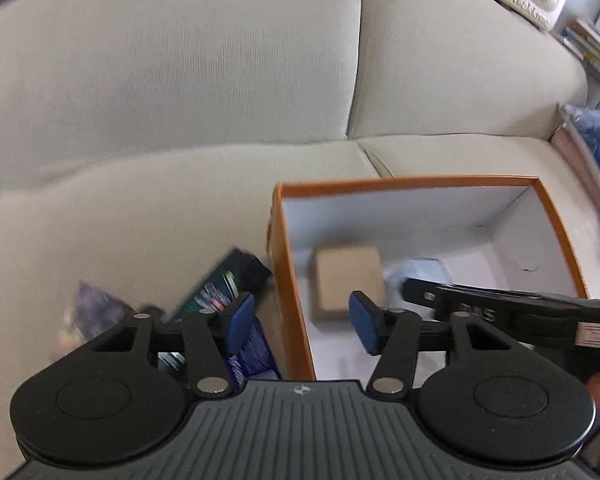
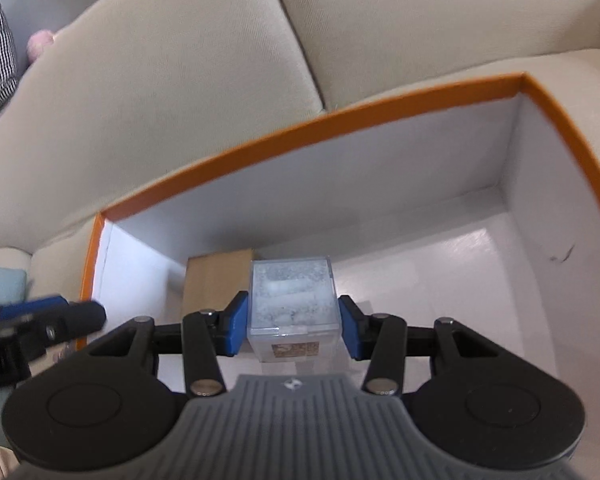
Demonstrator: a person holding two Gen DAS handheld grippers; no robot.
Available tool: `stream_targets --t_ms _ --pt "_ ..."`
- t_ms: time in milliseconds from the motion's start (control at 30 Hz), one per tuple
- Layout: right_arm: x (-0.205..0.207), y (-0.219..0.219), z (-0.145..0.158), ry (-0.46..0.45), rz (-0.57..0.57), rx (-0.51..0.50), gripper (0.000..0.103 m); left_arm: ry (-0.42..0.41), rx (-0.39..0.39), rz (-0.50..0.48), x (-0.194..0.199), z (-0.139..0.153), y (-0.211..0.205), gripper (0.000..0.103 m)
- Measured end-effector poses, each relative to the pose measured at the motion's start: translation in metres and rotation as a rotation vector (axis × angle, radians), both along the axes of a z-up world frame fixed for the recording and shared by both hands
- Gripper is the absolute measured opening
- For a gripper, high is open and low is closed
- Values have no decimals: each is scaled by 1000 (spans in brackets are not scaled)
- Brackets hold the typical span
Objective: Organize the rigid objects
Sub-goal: 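Open the left tool on the brown cube while the right tool releases the clear cube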
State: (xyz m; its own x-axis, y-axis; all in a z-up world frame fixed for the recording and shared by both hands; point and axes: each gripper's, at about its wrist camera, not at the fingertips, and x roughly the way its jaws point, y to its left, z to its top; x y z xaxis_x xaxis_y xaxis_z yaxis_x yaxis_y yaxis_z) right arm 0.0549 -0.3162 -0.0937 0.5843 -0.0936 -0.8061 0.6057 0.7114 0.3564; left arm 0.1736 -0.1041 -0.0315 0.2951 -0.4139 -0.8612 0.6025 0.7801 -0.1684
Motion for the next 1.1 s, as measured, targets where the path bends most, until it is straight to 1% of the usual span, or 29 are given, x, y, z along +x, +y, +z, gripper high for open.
stream_targets --t_ms 100,167,233,333,500,600,767,933,1100 --pt "7 6 -5 16 -8 13 49 37 -36 -5 2 -10 2 55" --pt "13 8 -6 20 -10 26 49 62 -61 -12 1 -16 -1 45" --pt "13 14 -9 19 -3 23 49 83 -87 -18 3 -20 1 42" --pt "19 18 -8 11 8 -8 49 99 -115 -21 3 -22 3 38" --pt "26 20 -8 3 25 -53 49 119 -145 -16 7 -26 7 37" --pt "30 21 -10 5 41 -71 49 121 -145 -15 8 -29 6 36" --pt "33 20 -11 26 93 -128 49 115 -132 -13 7 -32 2 36" --pt "31 11 -10 28 95 -106 50 116 -124 -5 5 -36 1 36" --pt "24 18 -4 35 127 -116 51 122 -119 -7 2 -35 3 36"
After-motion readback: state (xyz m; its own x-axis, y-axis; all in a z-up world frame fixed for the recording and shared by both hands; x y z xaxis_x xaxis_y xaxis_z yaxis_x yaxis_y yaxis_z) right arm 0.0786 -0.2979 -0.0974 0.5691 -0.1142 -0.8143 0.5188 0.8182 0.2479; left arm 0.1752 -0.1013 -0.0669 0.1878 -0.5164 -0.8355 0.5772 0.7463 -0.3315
